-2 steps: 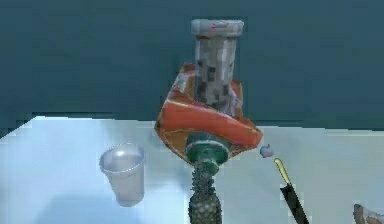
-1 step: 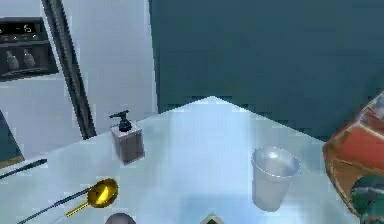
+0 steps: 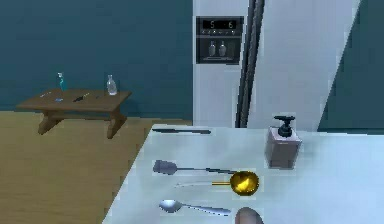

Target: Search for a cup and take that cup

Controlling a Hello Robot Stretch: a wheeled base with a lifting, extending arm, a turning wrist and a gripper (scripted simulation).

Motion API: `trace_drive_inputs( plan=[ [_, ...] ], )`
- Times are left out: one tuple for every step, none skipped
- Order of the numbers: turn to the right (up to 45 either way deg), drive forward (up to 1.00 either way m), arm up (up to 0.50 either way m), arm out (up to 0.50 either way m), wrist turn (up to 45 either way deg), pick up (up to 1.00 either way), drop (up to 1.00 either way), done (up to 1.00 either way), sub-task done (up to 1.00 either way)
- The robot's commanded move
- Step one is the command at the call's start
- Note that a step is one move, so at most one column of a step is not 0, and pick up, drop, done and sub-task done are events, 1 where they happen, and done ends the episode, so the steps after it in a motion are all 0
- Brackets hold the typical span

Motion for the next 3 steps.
trace_drive_inputs(
  plan=[
    [-18.0,0.00,0.00,0.00,0.0,0.00,0.00,0.00,0.00],
    [0.0,0.00,0.50,0.00,0.0,0.00,0.00,0.00,0.00],
    [0.0,0.00,0.38,0.00,0.0,0.00,0.00,0.00,0.00]
  ],
)
